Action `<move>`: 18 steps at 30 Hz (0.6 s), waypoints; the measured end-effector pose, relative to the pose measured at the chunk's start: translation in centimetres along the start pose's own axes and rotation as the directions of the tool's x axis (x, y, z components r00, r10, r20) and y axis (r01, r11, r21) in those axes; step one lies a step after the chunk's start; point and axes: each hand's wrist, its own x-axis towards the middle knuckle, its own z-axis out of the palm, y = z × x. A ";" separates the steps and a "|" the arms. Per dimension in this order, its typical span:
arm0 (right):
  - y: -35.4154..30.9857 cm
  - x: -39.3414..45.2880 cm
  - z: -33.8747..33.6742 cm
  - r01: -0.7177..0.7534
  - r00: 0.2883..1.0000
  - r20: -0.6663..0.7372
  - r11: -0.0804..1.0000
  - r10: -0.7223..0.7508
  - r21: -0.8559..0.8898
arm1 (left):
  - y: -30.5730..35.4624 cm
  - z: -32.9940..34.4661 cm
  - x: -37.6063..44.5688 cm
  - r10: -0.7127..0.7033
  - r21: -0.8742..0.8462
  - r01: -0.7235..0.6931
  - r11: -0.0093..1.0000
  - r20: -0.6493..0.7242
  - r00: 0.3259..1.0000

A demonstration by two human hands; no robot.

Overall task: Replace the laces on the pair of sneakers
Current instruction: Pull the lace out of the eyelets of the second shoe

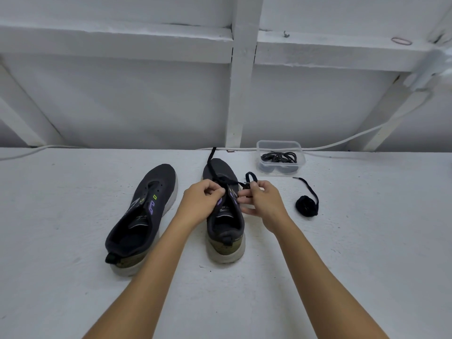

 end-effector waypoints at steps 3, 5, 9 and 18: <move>-0.2 -0.2 -0.3 0.035 0.999 0.001 0.986 -0.035 -0.163 | -0.4 0.3 -0.3 -0.062 -0.078 0.057 0.995 -0.068 0.996; -0.6 -0.3 -0.6 0.085 0.996 -0.004 0.953 -0.090 -0.289 | -0.4 0.5 -0.9 -0.137 -0.207 0.120 0.971 -0.070 0.988; -1.3 -1.0 -0.8 0.189 0.982 0.093 0.814 -0.165 -0.549 | -0.3 1.3 -1.9 -0.174 -0.280 0.128 0.951 -0.147 0.974; -1.2 -4.3 -0.2 0.265 0.961 0.231 0.756 -0.154 -0.598 | -1.1 1.6 -1.8 0.194 0.195 -0.136 0.971 -0.315 0.929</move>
